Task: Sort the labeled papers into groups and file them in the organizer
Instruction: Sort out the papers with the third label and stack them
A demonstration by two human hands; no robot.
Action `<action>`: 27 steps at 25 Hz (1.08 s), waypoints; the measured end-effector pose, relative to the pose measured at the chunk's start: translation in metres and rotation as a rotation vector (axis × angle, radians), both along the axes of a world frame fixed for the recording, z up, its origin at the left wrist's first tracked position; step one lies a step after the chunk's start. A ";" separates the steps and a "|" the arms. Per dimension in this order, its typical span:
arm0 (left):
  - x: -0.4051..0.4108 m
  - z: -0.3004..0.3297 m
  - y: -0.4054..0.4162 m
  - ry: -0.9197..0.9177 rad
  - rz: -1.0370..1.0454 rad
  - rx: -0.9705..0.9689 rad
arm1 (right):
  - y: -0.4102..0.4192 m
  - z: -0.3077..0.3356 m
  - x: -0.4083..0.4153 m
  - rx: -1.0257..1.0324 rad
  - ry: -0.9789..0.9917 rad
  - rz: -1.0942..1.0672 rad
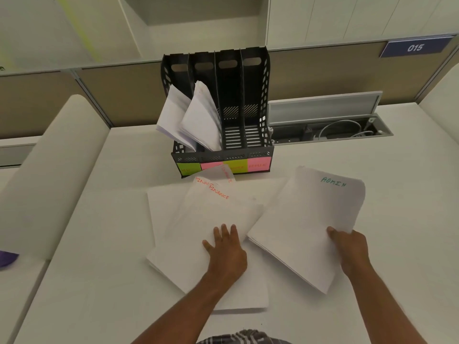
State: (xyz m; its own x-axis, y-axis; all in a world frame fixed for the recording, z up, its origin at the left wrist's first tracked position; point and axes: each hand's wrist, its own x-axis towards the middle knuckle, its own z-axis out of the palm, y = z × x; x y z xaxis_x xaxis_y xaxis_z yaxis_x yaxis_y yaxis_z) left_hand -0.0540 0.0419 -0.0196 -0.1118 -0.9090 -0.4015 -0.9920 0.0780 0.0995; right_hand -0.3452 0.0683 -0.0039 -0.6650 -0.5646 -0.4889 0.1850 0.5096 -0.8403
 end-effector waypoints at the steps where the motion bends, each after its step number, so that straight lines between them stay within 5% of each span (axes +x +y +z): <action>1: 0.005 0.004 -0.004 -0.008 -0.001 -0.083 | 0.000 0.001 -0.003 -0.005 -0.001 -0.007; 3: 0.021 0.013 -0.012 0.129 0.023 -0.356 | 0.000 0.002 -0.006 -0.026 -0.011 -0.003; 6: 0.049 0.029 -0.029 0.368 0.272 -0.435 | 0.001 0.002 -0.010 -0.054 -0.026 0.020; 12: 0.064 0.043 -0.032 0.604 0.574 -0.363 | -0.008 -0.002 0.005 -0.057 -0.034 0.155; 20: 0.043 0.033 -0.009 0.838 0.586 -0.121 | -0.008 -0.011 0.012 -0.002 -0.035 0.265; 27: 0.056 0.042 -0.006 0.499 0.340 -0.517 | -0.001 -0.014 0.001 0.022 0.000 0.237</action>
State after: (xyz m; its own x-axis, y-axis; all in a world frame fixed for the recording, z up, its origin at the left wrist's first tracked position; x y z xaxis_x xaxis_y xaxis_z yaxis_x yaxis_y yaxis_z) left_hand 0.0018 0.0361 0.0221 0.1499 -0.9832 0.1045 -0.8176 -0.0638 0.5722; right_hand -0.3439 0.0677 -0.0176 -0.5152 -0.6942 -0.5026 0.0581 0.5568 -0.8286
